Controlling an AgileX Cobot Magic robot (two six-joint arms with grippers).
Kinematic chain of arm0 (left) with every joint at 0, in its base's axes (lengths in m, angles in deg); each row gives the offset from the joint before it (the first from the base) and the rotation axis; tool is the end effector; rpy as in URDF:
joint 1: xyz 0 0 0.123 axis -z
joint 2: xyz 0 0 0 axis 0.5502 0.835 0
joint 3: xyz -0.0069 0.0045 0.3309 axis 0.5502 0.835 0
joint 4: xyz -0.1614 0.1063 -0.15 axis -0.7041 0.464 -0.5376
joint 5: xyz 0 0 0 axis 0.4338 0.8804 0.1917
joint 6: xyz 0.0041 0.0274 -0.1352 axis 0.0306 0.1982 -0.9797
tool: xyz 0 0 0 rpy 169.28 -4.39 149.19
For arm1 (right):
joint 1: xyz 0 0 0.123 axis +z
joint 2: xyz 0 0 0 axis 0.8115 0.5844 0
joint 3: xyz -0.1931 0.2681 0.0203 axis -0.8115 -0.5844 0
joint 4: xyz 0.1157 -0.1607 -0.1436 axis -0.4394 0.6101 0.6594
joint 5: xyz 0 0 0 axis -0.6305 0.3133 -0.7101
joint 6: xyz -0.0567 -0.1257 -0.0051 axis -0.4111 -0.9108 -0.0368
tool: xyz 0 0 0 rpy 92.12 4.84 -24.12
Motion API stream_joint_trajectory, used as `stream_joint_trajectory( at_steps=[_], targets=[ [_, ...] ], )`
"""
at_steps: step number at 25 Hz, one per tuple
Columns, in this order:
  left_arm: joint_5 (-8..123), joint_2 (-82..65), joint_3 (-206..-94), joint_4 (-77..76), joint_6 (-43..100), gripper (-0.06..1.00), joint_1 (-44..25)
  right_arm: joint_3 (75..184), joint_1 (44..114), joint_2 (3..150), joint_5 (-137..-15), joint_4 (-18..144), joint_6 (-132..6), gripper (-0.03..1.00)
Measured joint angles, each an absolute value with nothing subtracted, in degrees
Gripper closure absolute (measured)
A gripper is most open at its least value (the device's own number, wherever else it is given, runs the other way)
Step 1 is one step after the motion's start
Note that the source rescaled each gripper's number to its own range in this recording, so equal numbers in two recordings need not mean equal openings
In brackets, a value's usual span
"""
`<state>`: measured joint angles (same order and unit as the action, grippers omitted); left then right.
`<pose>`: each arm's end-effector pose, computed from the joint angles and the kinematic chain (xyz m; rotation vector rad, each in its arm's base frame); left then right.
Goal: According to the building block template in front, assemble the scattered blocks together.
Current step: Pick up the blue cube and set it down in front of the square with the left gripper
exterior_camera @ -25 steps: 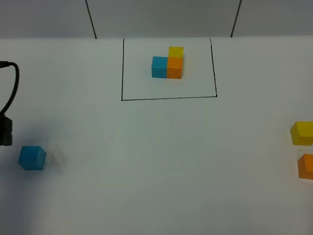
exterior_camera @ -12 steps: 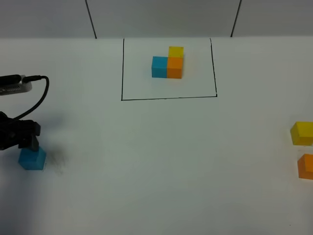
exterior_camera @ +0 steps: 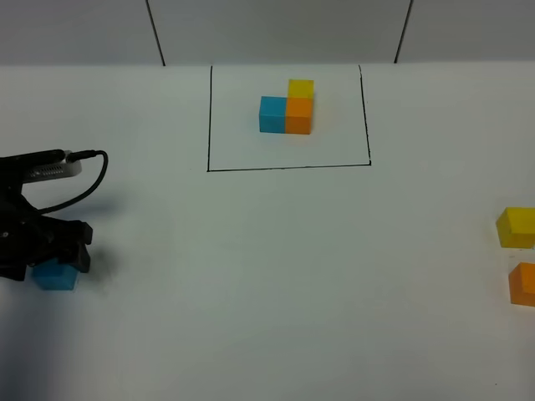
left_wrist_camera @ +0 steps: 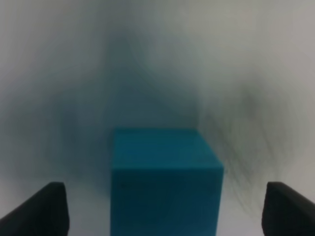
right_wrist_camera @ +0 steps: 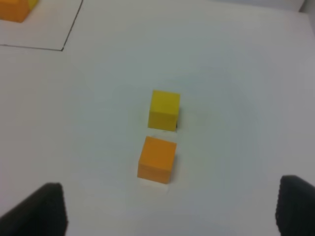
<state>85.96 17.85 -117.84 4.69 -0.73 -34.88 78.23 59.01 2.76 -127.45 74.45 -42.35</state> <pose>0.2992 -0.0032 0.1408 -0.0939 2.9610 -0.1197 -0.0166 -0.0091 0.2529 -0.1254 2.0327 -0.0507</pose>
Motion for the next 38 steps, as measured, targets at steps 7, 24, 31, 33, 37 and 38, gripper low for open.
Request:
stream_joint_trajectory(
  at_steps=[7,24,31,33,37,38],
  targets=[
    [84.9,19.3,-117.9,4.6,-0.6,0.19,-34.9,78.2,59.0,2.8,-127.4,74.5,-42.4,0.24],
    [87.8,19.0,-128.2,5.1,19.5,0.93,-25.8,78.2,59.0,2.8,-127.4,74.5,-42.4,0.24],
    [95.0,21.2,-138.7,4.6,30.9,0.93,-9.9,78.2,59.0,2.8,-127.4,74.5,-42.4,0.24],
    [97.5,23.7,-141.9,5.6,31.0,0.93,-6.0,78.2,59.0,2.8,-127.4,74.5,-42.4,0.24],
    [101.6,29.8,-147.4,11.7,31.7,0.93,0.6,78.2,59.0,2.8,-127.4,74.5,-42.4,0.24],
    [101.8,31.2,-148.4,13.1,32.2,0.93,1.9,78.2,59.0,2.8,-127.4,74.5,-42.4,0.24]
  ],
)
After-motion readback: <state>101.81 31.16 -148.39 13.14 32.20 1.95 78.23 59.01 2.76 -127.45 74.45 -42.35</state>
